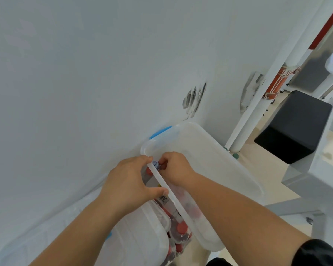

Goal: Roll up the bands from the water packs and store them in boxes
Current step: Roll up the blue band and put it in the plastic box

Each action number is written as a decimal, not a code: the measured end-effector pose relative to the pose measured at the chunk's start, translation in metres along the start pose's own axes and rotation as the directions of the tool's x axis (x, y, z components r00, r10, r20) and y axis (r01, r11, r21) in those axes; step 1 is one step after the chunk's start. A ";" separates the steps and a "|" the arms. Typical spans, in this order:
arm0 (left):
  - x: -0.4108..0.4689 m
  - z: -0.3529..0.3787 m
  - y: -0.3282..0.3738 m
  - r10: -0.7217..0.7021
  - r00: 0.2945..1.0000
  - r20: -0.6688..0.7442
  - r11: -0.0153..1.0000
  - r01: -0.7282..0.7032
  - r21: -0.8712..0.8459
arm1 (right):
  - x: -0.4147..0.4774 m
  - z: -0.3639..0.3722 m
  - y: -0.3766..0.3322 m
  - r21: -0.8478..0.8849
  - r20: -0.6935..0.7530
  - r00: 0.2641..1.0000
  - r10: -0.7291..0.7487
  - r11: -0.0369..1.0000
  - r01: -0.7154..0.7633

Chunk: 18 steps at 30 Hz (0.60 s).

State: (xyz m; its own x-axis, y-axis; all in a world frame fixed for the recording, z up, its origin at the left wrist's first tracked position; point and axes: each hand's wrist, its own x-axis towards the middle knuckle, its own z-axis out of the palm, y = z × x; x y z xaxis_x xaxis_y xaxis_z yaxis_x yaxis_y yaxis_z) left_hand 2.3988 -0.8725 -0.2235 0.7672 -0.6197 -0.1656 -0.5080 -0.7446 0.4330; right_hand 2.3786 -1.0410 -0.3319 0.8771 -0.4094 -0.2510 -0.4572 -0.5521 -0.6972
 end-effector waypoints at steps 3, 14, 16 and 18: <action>0.002 0.000 0.001 -0.004 1.000 0.004 1.000 0.004 0.001 | -0.002 -0.007 0.002 0.051 0.039 0.999 -0.007 0.999 0.005; 0.000 -0.005 0.005 0.002 1.000 0.021 1.000 -0.003 0.024 | -0.012 -0.026 -0.010 0.129 0.157 0.982 0.110 0.983 -0.131; -0.001 -0.006 0.005 0.003 1.000 0.027 0.999 -0.004 0.032 | -0.013 -0.028 -0.012 0.182 0.183 0.973 0.140 0.968 -0.174; -0.001 -0.006 0.005 0.006 1.000 0.026 0.999 -0.007 0.037 | -0.015 -0.029 -0.013 0.210 0.192 0.968 0.163 0.956 -0.203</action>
State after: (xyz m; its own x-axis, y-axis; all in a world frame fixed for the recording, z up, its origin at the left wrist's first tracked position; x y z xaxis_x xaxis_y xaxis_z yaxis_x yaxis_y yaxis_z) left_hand 2.3979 -0.8741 -0.2157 0.7536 -0.6306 -0.1857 -0.5277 -0.7488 0.4011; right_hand 2.3675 -1.0489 -0.2999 0.8026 -0.3466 -0.4855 -0.5843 -0.2921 -0.7572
